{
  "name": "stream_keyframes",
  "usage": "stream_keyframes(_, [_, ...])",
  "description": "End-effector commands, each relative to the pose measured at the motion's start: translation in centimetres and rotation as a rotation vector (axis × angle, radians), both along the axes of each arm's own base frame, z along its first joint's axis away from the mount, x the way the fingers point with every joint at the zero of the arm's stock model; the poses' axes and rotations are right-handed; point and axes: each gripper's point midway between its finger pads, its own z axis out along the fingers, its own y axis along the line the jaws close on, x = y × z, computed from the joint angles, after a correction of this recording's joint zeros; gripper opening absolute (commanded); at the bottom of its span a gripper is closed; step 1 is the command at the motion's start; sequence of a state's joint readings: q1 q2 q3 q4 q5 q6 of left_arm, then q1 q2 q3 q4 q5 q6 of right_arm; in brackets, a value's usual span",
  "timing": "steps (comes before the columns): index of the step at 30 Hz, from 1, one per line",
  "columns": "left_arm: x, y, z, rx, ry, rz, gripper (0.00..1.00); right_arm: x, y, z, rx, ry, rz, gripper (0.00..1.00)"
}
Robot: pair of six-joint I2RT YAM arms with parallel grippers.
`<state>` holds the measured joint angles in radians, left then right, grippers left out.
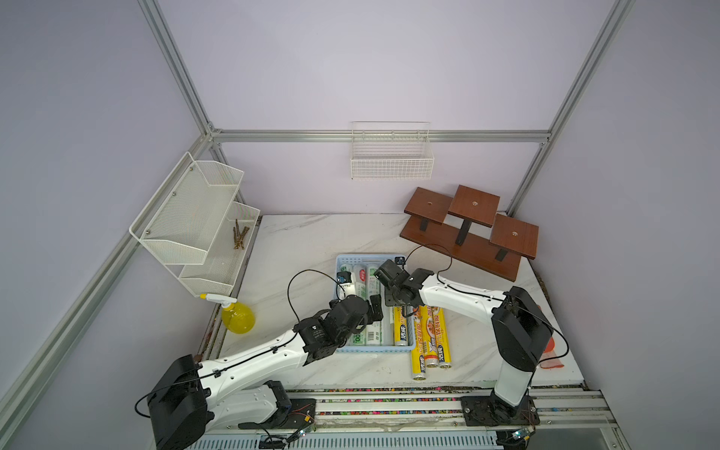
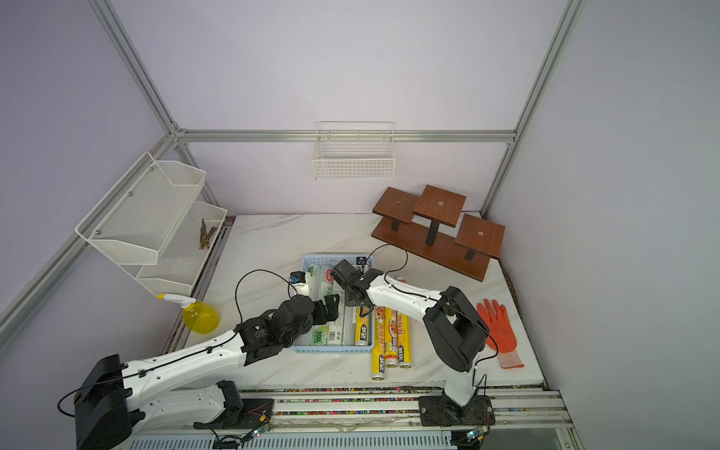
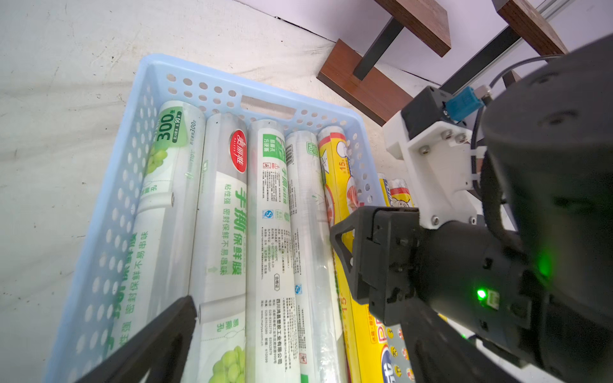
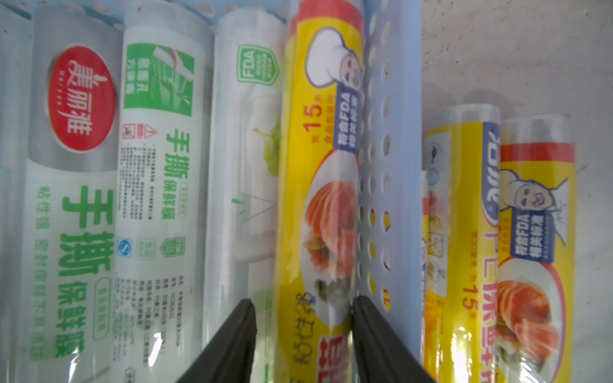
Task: Put the plastic wrap into the basket
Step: Place the plastic wrap in the basket.
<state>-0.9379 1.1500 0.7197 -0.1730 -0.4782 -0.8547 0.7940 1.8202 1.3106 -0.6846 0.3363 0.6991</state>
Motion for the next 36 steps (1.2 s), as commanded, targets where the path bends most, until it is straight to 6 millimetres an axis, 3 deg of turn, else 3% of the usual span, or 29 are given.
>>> stream_keyframes(1, [0.5, -0.4, 1.3, -0.049, -0.019, 0.015, 1.00, -0.3, -0.4, -0.8, -0.043, 0.016, -0.014, 0.51])
stream_keyframes(13, [0.3, -0.3, 1.2, -0.051, -0.011, 0.009, 1.00, -0.7, 0.6, -0.7, 0.012, 0.027, 0.008, 0.40])
stream_keyframes(16, [0.2, -0.9, 1.3, -0.049, -0.013, -0.023, 1.00, -0.8, 1.1, 0.8, 0.068, -0.003, 0.021, 0.40])
stream_keyframes(19, [0.1, -1.7, 1.5, -0.051, -0.019, -0.069, 1.00, -0.9, 0.9, 4.3, 0.151, -0.085, 0.018, 0.41])
stream_keyframes(21, [0.1, -2.4, 1.8, -0.060, -0.030, -0.101, 1.00, -0.9, -0.3, 7.0, 0.186, -0.169, -0.018, 0.43])
stream_keyframes(23, [0.1, -3.3, 2.0, -0.071, -0.038, -0.145, 1.00, -1.0, -2.8, 9.6, 0.193, -0.269, -0.078, 0.46])
stream_keyframes(26, [0.0, -5.1, 2.3, -0.086, -0.037, -0.217, 1.00, -1.1, -6.4, 10.4, 0.196, -0.333, -0.129, 0.49])
stream_keyframes(31, [0.0, -8.6, 2.0, -0.095, 0.008, -0.333, 1.00, -1.4, -11.3, 7.7, 0.263, -0.268, -0.175, 0.53])
stream_keyframes(35, [-0.4, -11.2, 1.6, -0.082, 0.050, -0.412, 1.00, -1.8, -13.9, 4.9, 0.284, -0.204, -0.190, 0.55])
stream_keyframes(36, [-0.4, -11.8, 0.6, -0.058, 0.076, -0.423, 1.00, -1.9, -14.2, 4.3, 0.288, -0.188, -0.185, 0.57])
